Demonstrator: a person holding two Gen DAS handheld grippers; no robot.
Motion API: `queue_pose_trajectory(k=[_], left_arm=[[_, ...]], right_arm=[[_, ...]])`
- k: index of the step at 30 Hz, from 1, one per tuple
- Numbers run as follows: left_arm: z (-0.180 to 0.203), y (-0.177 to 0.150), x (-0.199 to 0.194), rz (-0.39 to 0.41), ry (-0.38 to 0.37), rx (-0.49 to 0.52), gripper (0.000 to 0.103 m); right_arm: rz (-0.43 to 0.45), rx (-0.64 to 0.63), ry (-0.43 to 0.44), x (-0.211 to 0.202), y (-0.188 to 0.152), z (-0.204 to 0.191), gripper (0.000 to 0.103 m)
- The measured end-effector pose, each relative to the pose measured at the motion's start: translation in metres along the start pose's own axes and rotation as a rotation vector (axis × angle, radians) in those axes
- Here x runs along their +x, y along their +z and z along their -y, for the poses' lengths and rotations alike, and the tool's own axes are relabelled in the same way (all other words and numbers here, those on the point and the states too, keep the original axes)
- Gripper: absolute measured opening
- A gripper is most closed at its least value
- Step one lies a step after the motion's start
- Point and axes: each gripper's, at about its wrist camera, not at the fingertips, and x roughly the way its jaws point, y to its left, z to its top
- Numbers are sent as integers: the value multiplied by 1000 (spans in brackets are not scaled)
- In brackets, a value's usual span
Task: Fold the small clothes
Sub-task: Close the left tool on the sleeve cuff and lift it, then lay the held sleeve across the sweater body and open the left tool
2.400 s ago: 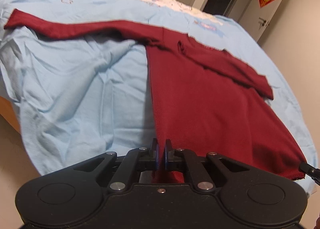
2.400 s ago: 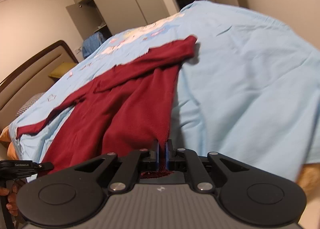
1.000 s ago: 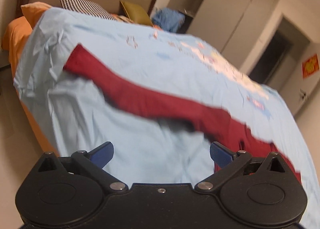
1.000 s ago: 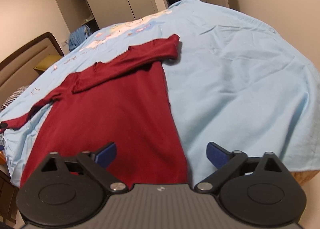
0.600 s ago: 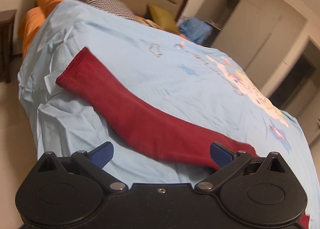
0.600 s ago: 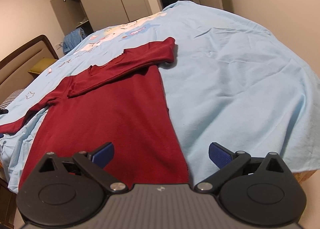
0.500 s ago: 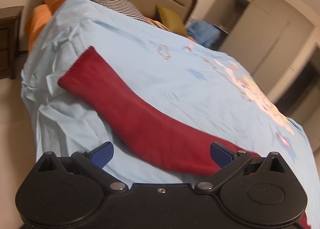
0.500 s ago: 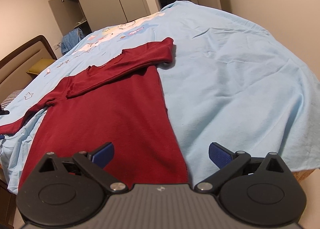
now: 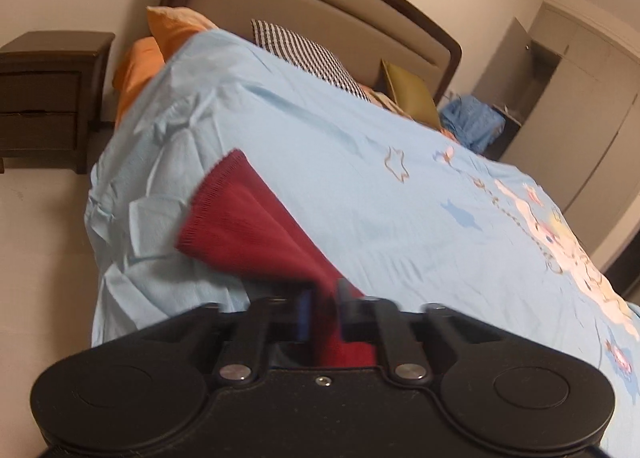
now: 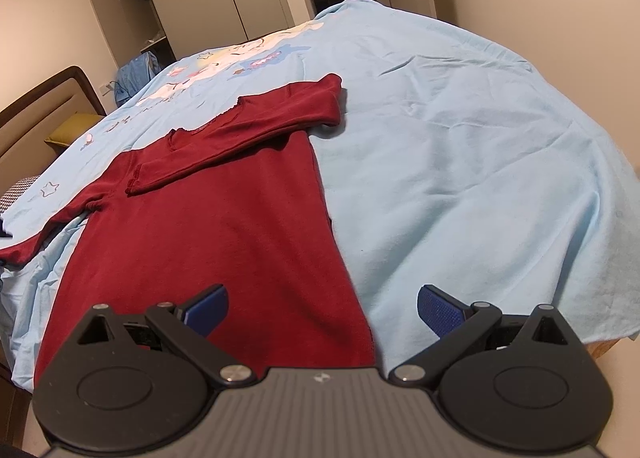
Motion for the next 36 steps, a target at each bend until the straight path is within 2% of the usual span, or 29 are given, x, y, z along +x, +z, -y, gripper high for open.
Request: queue_pose_trajectory(k=[2, 5, 8, 13, 17, 22, 25, 27, 31, 33, 36], left_arm=[[3, 3, -3, 25, -13, 22, 6], [18, 7, -11, 68, -49, 107, 5], [46, 10, -27, 126, -130, 242, 5], [117, -2, -72, 230, -313, 524, 5], [177, -30, -110, 244, -478, 674, 5], [239, -95, -147, 182, -666, 777, 5], [265, -147, -156, 122, -737, 808, 5], [279, -185, -156, 86, -757, 855, 5], [293, -245, -146, -42, -758, 936, 5], [293, -264, -143, -85, -760, 970, 6], [291, -280, -141, -130, -759, 1005, 13]], right_arm=[[-7, -1, 4, 2, 0, 0, 103], [-15, -1, 15, 6, 2, 1, 103], [-22, 0, 29, 11, 3, 2, 103], [-19, 7, 48, 15, 5, 4, 103], [-13, 21, 57, 16, 5, 8, 103], [-4, 48, 55, 16, 5, 15, 103], [3, 61, 51, 15, 5, 20, 103], [8, 69, 48, 14, 4, 24, 103], [22, 89, 39, 8, 2, 31, 103], [31, 96, 29, 4, 1, 36, 103], [35, 117, 14, 1, -2, 43, 103]])
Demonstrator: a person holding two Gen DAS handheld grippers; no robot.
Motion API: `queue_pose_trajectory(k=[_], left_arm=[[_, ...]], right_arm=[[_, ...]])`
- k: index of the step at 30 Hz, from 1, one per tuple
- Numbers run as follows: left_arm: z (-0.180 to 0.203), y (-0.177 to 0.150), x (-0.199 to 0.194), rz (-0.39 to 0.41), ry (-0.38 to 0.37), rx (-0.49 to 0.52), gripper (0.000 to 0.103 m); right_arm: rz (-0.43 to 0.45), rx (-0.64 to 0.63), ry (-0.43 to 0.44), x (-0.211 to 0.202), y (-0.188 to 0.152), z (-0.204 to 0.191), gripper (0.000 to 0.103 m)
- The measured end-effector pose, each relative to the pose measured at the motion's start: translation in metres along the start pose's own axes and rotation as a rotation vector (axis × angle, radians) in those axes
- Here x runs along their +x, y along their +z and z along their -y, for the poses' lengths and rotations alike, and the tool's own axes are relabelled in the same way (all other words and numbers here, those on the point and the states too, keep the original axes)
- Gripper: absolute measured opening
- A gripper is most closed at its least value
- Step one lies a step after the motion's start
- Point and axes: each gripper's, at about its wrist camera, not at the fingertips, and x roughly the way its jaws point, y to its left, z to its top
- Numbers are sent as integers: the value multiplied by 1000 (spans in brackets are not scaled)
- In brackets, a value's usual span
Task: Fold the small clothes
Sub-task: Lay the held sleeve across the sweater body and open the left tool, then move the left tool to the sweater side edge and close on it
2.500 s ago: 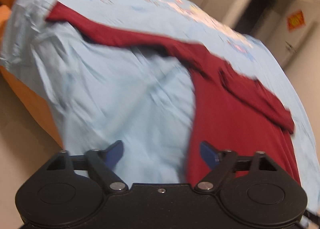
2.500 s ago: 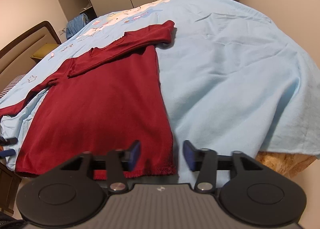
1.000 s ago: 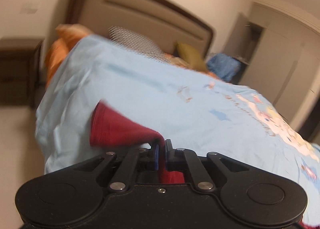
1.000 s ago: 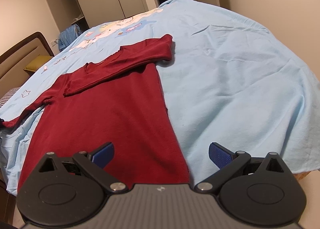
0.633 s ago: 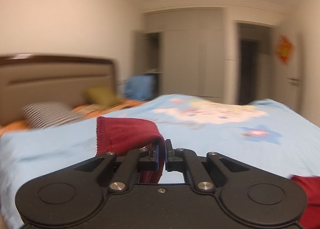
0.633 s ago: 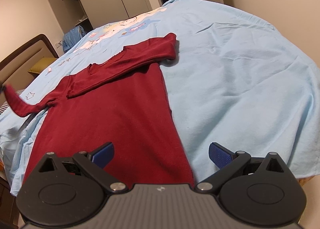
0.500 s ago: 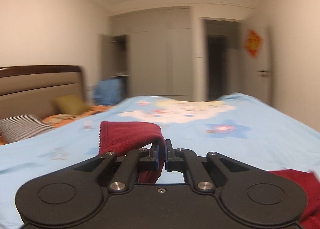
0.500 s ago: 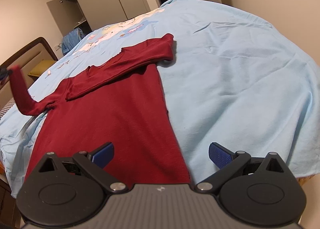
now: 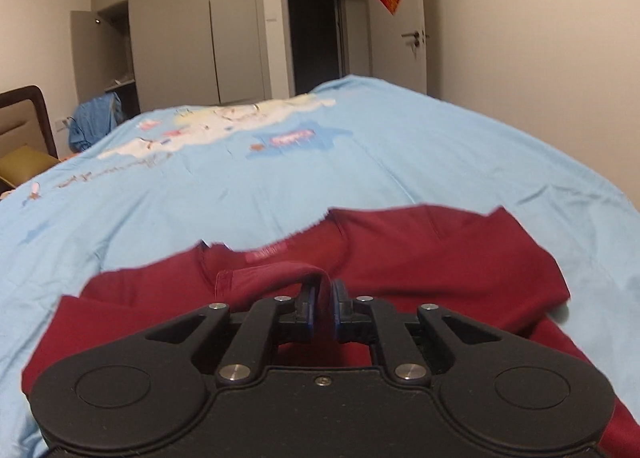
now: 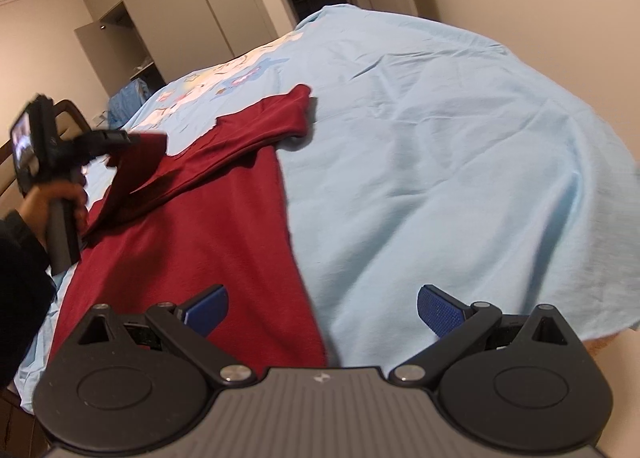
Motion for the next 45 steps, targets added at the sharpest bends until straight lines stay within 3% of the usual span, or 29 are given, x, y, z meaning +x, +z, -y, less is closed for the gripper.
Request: queue_pose_trajectory(k=[7, 11, 15, 20, 25, 30, 34, 39, 45], left_arm=[[9, -6, -2, -12, -108, 30, 43], [13, -11, 0, -45, -211, 20, 54], [14, -18, -4, -62, -268, 10, 64], [-6, -22, -29, -51, -225, -36, 85], [-51, -30, -63, -38, -71, -44, 100], [-113, -42, -87, -45, 91, -104, 102], [-166, -51, -88, -60, 191, -222, 102], [-215, -56, -74, -73, 211, -370, 96], [-234, -56, -52, -104, 185, -460, 81]], right_arm=[[-8, 46, -5, 1, -3, 12, 103], [-9, 39, 4, 2, -4, 9, 103], [-12, 41, 1, 2, -5, 9, 103], [-12, 47, -3, 5, -4, 9, 103], [-18, 6, 24, 20, 2, -3, 103], [-7, -118, 70, 45, 18, -31, 103], [5, -233, 126, 73, 38, -61, 103], [48, -379, 152, 117, 67, -105, 103], [66, -447, 86, 174, 104, -150, 103]])
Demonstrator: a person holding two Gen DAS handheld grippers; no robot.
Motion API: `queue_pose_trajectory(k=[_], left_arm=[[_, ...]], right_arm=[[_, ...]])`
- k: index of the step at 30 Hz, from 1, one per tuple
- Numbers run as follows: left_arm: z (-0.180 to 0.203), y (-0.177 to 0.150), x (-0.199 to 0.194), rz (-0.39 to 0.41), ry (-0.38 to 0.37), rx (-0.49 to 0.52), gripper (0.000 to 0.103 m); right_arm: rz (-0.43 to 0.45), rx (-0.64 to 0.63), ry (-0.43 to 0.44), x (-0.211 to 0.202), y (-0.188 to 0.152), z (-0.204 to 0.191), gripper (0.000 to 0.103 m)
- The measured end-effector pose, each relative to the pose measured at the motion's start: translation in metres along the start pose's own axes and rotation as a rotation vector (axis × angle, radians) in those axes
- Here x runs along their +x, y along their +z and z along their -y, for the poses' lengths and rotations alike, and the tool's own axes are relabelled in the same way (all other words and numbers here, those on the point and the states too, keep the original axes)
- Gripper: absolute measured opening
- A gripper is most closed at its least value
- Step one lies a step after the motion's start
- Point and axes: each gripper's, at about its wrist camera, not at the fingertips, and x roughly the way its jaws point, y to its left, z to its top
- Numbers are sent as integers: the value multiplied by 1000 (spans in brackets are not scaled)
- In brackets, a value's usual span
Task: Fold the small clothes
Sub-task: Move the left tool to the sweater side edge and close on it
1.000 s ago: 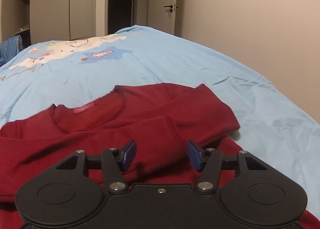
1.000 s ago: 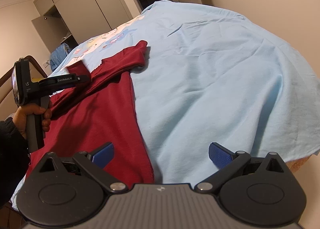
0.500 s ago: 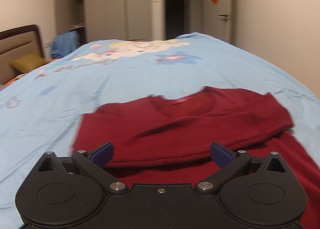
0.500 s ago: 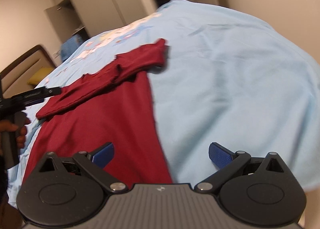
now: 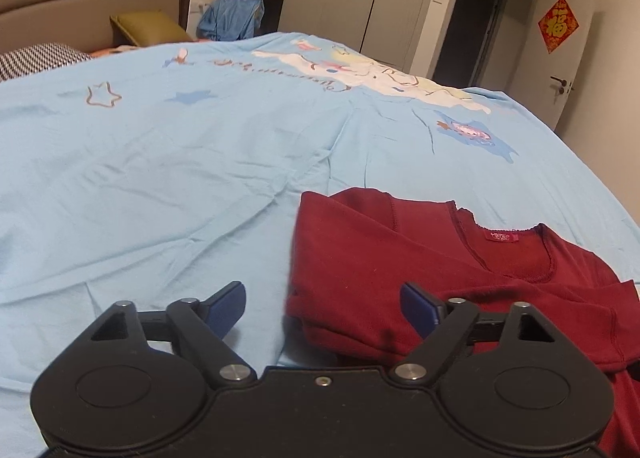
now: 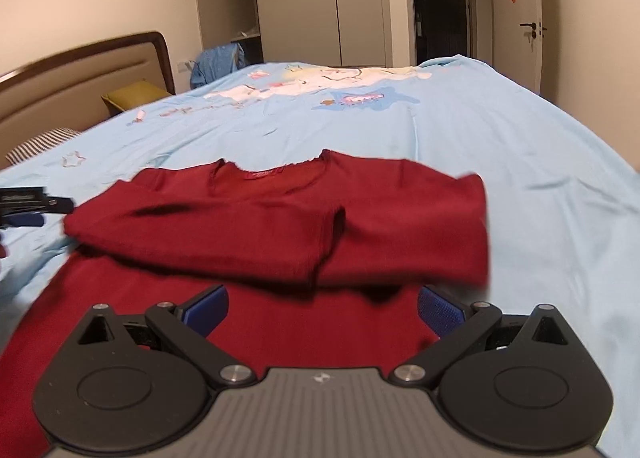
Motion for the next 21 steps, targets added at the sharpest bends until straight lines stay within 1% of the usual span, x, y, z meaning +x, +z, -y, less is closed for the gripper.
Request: queue_pose_trajectory(k=[1, 2, 3, 4, 5, 6, 7, 8, 9, 10, 12, 15, 18, 21], left_arm=[[1, 0, 3, -9, -2, -1, 75], [2, 0, 5, -17, -5, 1, 73], [3, 0, 7, -25, -10, 4, 66], [5, 0, 9, -33, -13, 9, 56], [6, -1, 11, -42, -8, 14, 50], [7, -1, 11, -47, 16, 21, 41], [9, -1, 12, -51, 46, 28, 28], [9, -1, 13, -55, 62, 32, 23], [7, -1, 12, -54, 65, 24, 17], [6, 0, 11, -50, 62, 15, 13], [7, -1, 8, -47, 67, 19, 10], [13, -1, 4, -26, 120, 45, 9], [15, -2, 7, -44, 144, 55, 9], [12, -3, 12, -67, 144, 42, 9]], right_arm=[[-6, -1, -10, 10, 6, -2, 103], [-12, -8, -18, 20, 11, -3, 103], [-19, -16, -31, 27, 14, -6, 103], [-25, -22, -46, 33, 16, -7, 103], [-30, -28, -55, 38, 18, -9, 103], [-35, -36, -58, 42, 18, -10, 103], [-40, -45, -61, 46, 19, -11, 103], [-44, -54, -66, 48, 19, -12, 103], [-46, -62, -69, 51, 19, -13, 103], [-49, -66, -70, 51, 19, -13, 103], [-55, -67, -69, 53, 18, -14, 103], [-65, -71, -77, 54, 16, -12, 103], [-79, -61, -86, 57, 15, -7, 103], [-88, -59, -93, 59, 13, -3, 103]])
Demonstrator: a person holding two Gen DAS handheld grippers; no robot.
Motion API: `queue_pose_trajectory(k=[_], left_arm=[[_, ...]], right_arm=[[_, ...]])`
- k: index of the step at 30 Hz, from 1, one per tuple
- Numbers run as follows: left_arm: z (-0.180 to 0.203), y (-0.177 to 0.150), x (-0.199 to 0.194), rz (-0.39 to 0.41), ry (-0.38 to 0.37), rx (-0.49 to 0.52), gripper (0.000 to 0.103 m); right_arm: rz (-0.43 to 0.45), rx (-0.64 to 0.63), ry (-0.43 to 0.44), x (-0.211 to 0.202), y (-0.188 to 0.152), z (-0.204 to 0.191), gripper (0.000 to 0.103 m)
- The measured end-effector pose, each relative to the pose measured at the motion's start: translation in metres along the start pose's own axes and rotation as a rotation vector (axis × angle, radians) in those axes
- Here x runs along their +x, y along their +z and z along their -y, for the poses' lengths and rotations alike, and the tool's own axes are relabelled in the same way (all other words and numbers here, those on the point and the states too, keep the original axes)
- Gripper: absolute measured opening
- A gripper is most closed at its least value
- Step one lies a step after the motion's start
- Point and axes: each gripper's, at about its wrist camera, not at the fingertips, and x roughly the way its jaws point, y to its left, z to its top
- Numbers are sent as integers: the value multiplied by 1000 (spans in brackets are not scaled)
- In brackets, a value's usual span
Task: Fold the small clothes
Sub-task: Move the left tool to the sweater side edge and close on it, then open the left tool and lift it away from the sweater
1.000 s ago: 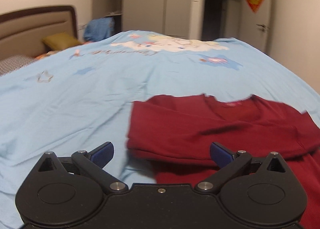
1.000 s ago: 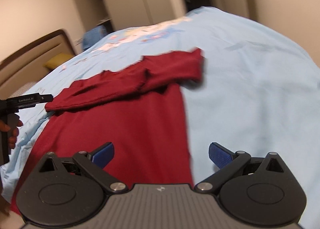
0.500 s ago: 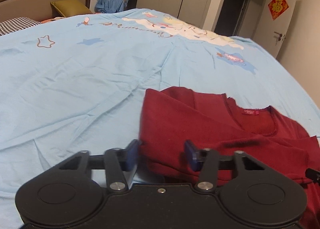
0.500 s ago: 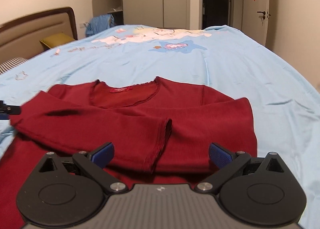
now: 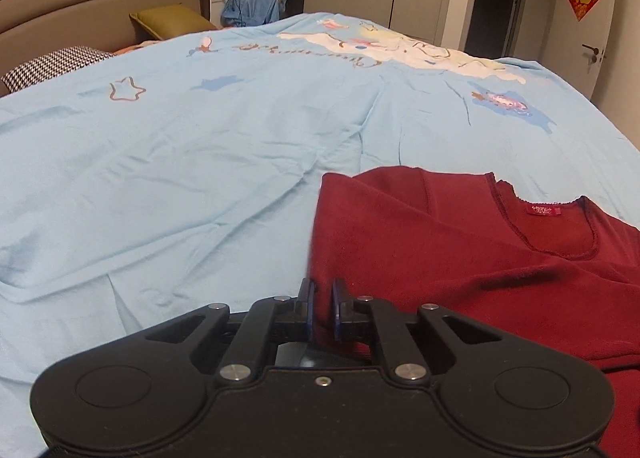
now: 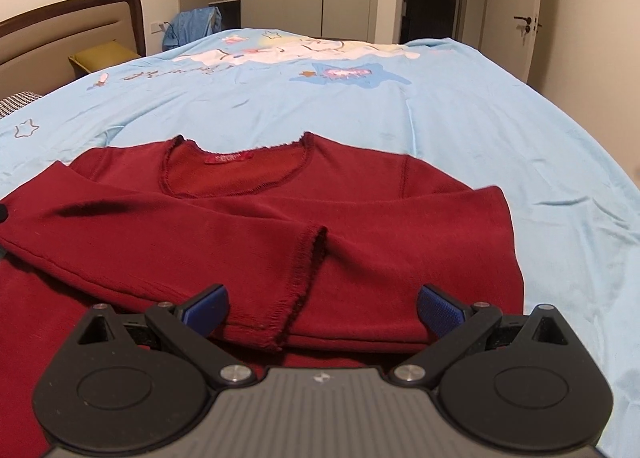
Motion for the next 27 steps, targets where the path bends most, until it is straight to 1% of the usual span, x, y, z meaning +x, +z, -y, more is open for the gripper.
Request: queue_pose_trajectory(k=[2, 3, 4, 5, 6, 8, 10, 11, 13, 14, 16, 17, 19, 20, 22, 24, 27], left_arm=[[-1, 0, -1, -2, -3, -7, 9], [-2, 0, -2, -3, -5, -7, 11], [-2, 2, -3, -6, -4, -8, 16], [-2, 2, -4, -7, -4, -11, 17], [-3, 2, -6, -7, -7, -15, 21], [-3, 2, -11, -3, -15, -23, 25], [-1, 1, -16, 5, -19, -22, 38], [0, 0, -20, 9, -18, -19, 41], [3, -2, -29, 21, -24, -10, 51], [4, -3, -33, 28, -27, -8, 54], [7, -4, -44, 46, -34, -4, 68], [8, -5, -49, 54, -35, -3, 71], [11, -7, -60, 68, -38, 2, 82], [13, -9, -67, 75, -41, 7, 84], [16, -13, -79, 89, -39, 17, 94], [20, -17, -91, 104, -39, 30, 99], [24, -25, -108, 114, -51, 49, 102]], right_arm=[[-1, -2, -2, 0, -1, 1, 103], [-1, -2, -2, -1, -1, 2, 103], [1, -3, -3, -2, 0, 2, 103], [3, -2, -4, -4, 0, 2, 103], [5, -1, -3, -5, 0, 3, 103], [11, 1, 2, -11, 0, 3, 103], [22, 0, 4, -18, 1, 3, 103], [27, 0, 6, -21, 1, 3, 103], [37, -1, 13, -30, 2, 3, 103], [44, -2, 16, -35, 3, 3, 103], [60, -5, 23, -45, 4, 2, 103], [69, -8, 27, -50, 5, 2, 103], [88, -15, 35, -61, 6, 0, 103], [95, -18, 38, -66, 6, 0, 103], [110, -24, 44, -77, 6, -1, 103], [122, -27, 49, -88, 5, -2, 103], [137, -32, 54, -104, 2, -2, 103]])
